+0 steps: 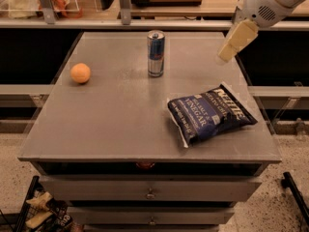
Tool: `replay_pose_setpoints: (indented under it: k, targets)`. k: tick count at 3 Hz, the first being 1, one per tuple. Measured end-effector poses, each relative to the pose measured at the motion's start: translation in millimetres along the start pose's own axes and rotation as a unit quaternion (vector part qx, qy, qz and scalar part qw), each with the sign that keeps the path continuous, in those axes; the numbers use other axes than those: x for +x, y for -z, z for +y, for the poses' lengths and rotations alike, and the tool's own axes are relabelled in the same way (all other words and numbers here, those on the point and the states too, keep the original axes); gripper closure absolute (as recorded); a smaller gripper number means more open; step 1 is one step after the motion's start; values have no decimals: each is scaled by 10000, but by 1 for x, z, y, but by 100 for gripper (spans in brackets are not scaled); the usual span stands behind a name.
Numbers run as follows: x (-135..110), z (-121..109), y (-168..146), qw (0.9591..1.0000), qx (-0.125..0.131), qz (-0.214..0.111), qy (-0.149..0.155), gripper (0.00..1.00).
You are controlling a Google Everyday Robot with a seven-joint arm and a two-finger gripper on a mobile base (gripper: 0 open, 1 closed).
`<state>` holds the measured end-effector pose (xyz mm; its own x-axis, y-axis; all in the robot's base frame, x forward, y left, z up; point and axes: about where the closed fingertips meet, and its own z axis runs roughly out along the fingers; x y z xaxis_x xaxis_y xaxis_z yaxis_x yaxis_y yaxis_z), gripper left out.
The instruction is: Knock redbull can over
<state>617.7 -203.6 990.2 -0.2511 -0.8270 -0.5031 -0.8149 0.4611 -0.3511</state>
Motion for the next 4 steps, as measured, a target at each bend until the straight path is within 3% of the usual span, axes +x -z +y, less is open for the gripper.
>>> replay_pose_setpoints:
  k: [1,2,3,4]
  targets:
    - [-5,-16,-18,9989,85,-445,-120,0]
    - [-9,-31,-53,9943,91,-1019,-284,0]
    - [-19,-46,-97,9869,-49,-1583,-311,0]
    - [-19,-45,-96,9870,-49,-1579,-309,0]
